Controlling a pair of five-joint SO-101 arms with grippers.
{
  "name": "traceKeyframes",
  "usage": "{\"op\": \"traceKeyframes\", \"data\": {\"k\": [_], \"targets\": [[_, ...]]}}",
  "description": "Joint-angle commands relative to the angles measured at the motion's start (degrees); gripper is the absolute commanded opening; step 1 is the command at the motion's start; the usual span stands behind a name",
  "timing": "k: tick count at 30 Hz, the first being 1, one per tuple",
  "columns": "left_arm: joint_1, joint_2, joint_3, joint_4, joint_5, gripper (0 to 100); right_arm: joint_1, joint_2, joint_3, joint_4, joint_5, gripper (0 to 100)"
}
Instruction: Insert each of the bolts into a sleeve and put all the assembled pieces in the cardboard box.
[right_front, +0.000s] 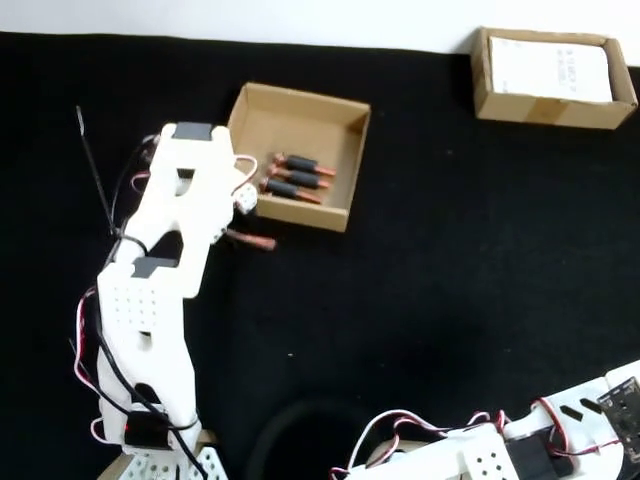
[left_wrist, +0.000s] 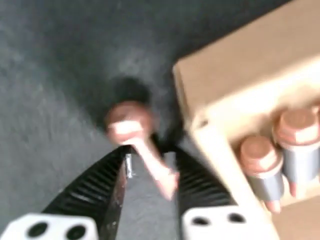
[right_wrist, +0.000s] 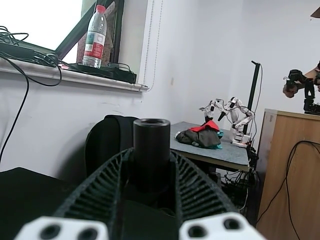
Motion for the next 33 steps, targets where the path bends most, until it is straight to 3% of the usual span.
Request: {"op": "traceKeyframes", "data": {"k": [1, 6, 10, 14, 22, 33], "targets": [[-2.4, -0.3, 0.1, 0.0, -1.7, 1, 0.5, -0.4, 3.4, -1.0, 0.6, 0.8], [-1.1, -0.5, -4.4, 5.1, -6.6, 1, 0.5, -0.3, 5.8, 2.5, 0.1, 0.8], [-0.9, -0.5, -12.6, 12.0, -12.1, 1, -3.4, -0.4, 7.2, 13.6, -0.1, 0.8], [-1.1, -1.0, -19.5, 15.0, -19.4, 1, -10.0, -0.4, 4.8, 26.9, -6.8, 0.8], [0.9, -17.7, -15.9, 15.1, -33.2, 1, -34.3, -0.4, -2.9, 46.0, -14.6, 0.8], [9.5, -50.9, 11.1, 14.9, -53.2, 1, -71.3, -0.4, -13.3, 57.1, -14.4, 0.8]]}}
